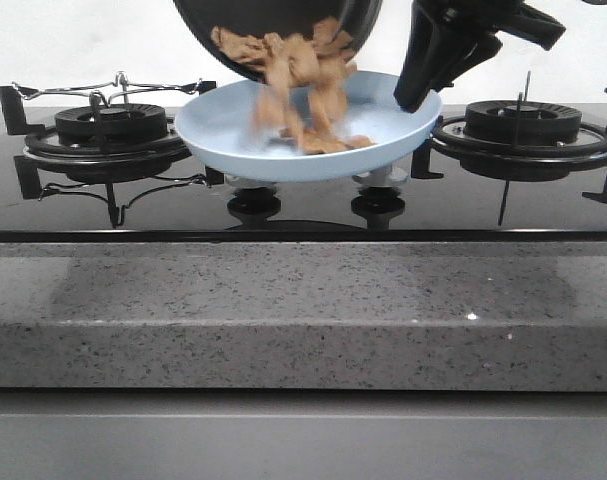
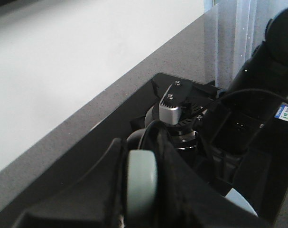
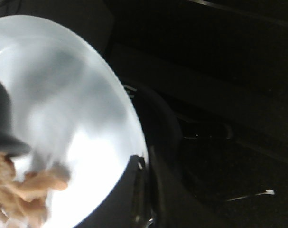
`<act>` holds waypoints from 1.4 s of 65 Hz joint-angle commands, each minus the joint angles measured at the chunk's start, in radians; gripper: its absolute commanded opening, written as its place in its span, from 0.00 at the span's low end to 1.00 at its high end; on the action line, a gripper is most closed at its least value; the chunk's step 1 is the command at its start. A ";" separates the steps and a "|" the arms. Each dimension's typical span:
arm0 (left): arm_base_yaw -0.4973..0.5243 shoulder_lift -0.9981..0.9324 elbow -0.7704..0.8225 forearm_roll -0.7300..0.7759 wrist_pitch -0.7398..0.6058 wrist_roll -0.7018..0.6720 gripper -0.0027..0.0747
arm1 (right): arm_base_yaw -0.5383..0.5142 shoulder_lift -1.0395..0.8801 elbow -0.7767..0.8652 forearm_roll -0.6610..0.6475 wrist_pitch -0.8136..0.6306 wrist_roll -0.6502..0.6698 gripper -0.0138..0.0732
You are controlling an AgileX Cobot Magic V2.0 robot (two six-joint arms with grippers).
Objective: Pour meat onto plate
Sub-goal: 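Tilt the pan over the plate with the left gripper, pouring meat, then move the emptied pan back over its burner with the left gripper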
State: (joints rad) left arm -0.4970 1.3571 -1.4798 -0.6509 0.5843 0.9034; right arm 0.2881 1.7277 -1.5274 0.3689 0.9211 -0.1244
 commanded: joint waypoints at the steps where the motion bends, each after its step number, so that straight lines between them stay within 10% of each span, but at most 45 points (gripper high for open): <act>1: -0.046 -0.054 -0.030 0.058 -0.119 0.001 0.01 | 0.001 -0.056 -0.024 0.029 -0.033 -0.011 0.09; 54: -0.065 -0.065 -0.030 0.195 -0.102 -0.132 0.01 | 0.001 -0.056 -0.024 0.029 -0.033 -0.011 0.09; 91: 0.677 0.092 -0.028 -0.921 0.326 -0.129 0.01 | 0.001 -0.056 -0.024 0.029 -0.033 -0.011 0.09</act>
State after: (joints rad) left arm 0.1057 1.4339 -1.4798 -1.3732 0.8596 0.7997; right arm 0.2881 1.7277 -1.5274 0.3689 0.9211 -0.1244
